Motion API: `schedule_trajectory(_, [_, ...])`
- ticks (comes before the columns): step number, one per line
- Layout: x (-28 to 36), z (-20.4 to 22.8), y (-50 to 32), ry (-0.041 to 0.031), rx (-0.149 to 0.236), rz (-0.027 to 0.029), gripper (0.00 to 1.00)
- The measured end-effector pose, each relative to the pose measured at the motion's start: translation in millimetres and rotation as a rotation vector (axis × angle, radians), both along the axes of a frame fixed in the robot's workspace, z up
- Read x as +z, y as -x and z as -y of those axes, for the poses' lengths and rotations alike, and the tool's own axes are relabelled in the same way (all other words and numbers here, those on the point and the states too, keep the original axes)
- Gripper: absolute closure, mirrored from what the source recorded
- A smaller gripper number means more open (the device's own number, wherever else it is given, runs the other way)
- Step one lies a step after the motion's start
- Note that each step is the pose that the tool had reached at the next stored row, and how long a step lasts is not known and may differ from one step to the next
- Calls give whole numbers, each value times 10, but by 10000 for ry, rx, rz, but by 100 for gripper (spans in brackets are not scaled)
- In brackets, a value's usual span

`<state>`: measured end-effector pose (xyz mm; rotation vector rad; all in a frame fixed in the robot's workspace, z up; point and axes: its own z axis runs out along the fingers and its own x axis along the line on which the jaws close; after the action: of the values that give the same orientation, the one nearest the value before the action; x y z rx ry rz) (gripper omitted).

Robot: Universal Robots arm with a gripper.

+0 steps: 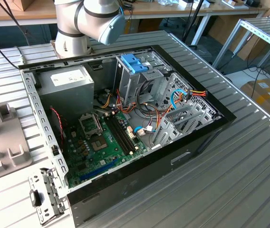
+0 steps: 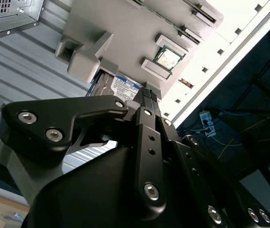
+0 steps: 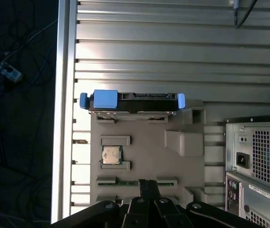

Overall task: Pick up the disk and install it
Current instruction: 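Pick up the disk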

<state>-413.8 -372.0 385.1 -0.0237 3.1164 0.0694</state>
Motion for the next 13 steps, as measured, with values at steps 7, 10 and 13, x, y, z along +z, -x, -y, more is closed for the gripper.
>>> schedule_trajectory(7, [0,0,0,0,140,0,89])
schedule_trajectory(10, [0,0,0,0,190,0,89])
schedule_trajectory(13, [0,0,0,-1,237,0,89])
